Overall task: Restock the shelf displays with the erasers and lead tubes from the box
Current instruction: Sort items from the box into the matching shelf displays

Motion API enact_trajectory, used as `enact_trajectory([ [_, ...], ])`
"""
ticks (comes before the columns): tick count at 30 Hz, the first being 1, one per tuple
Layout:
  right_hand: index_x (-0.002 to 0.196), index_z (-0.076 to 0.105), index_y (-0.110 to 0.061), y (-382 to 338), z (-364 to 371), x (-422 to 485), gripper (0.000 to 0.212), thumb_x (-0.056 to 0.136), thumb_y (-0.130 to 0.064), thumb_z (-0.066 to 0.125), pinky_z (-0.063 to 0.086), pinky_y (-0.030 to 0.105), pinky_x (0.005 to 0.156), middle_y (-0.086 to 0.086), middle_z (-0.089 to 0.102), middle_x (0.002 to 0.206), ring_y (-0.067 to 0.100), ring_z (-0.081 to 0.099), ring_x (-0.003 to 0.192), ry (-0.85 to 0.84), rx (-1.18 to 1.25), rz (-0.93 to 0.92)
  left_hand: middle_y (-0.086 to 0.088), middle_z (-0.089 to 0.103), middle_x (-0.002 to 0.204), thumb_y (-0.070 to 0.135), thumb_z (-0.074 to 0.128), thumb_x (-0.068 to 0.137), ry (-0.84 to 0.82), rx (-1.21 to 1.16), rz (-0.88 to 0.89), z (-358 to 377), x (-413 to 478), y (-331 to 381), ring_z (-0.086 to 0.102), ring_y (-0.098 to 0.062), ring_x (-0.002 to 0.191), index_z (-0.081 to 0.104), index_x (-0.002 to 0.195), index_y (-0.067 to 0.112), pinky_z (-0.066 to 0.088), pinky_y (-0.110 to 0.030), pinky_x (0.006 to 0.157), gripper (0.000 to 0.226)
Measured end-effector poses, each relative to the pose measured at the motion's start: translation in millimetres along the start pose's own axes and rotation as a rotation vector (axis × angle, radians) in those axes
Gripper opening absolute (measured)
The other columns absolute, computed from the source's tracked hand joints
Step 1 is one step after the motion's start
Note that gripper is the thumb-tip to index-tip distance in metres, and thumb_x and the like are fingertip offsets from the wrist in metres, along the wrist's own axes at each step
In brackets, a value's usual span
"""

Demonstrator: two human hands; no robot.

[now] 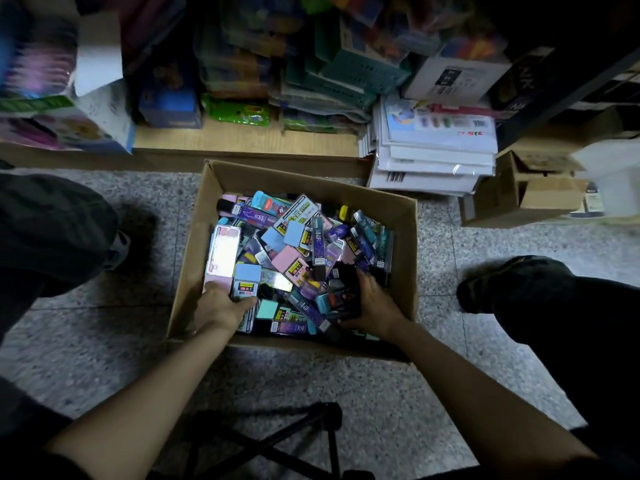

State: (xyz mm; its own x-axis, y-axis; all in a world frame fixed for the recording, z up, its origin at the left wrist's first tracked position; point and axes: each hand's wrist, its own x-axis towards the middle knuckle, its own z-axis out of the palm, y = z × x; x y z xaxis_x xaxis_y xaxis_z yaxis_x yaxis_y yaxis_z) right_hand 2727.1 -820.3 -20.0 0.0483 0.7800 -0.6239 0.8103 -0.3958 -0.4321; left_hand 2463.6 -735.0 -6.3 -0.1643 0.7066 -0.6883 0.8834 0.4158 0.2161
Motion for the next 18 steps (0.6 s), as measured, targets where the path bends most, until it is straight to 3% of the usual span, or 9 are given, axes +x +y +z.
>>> enact_trajectory([
  [4,0.143,0.021,-0.003,5,4,-4,0.101,0.069,-0.040,0.079,0.035,0.039,0.104,0.017,0.038,0.140,0.032,0.036,0.130,-0.005,-0.156,0.004,-0.023,0.063,0.109,0.043,0.078,0.071,-0.019,-0.080,-0.016,2,1,1,0.061,-0.037,0.101,0.051,0.110,-0.005,0.048,-0.038,0.078,0.067],
  [9,0.139,0.029,-0.006,3,17,-10,0.077,0.081,-0.036,0.069,0.037,0.036,0.100,0.017,0.039,0.138,0.032,0.039,0.125,-0.036,-0.254,0.017,-0.020,0.065,0.107,0.035,0.077,0.075,-0.045,-0.114,0.038,3,1,-1,0.061,-0.034,0.099,0.060,0.103,0.000,0.047,-0.036,0.078,0.048],
  [13,0.142,0.033,-0.009,-2,7,0,0.076,0.080,-0.034,0.071,0.040,0.033,0.100,0.017,0.044,0.137,0.032,0.044,0.124,-0.101,-0.205,0.010,-0.020,0.064,0.113,0.021,0.070,0.083,-0.087,-0.163,0.128,9,-4,2,0.059,-0.034,0.104,0.058,0.112,-0.001,0.043,-0.034,0.081,0.038],
  [18,0.131,0.051,-0.013,-8,0,5,0.066,0.079,-0.049,0.069,0.039,0.031,0.097,0.013,0.052,0.130,0.028,0.047,0.122,-0.146,-0.147,-0.034,-0.018,0.064,0.117,0.009,0.064,0.087,-0.160,-0.270,0.199,10,-4,1,0.058,-0.032,0.107,0.060,0.118,0.000,0.041,-0.029,0.083,0.032],
])
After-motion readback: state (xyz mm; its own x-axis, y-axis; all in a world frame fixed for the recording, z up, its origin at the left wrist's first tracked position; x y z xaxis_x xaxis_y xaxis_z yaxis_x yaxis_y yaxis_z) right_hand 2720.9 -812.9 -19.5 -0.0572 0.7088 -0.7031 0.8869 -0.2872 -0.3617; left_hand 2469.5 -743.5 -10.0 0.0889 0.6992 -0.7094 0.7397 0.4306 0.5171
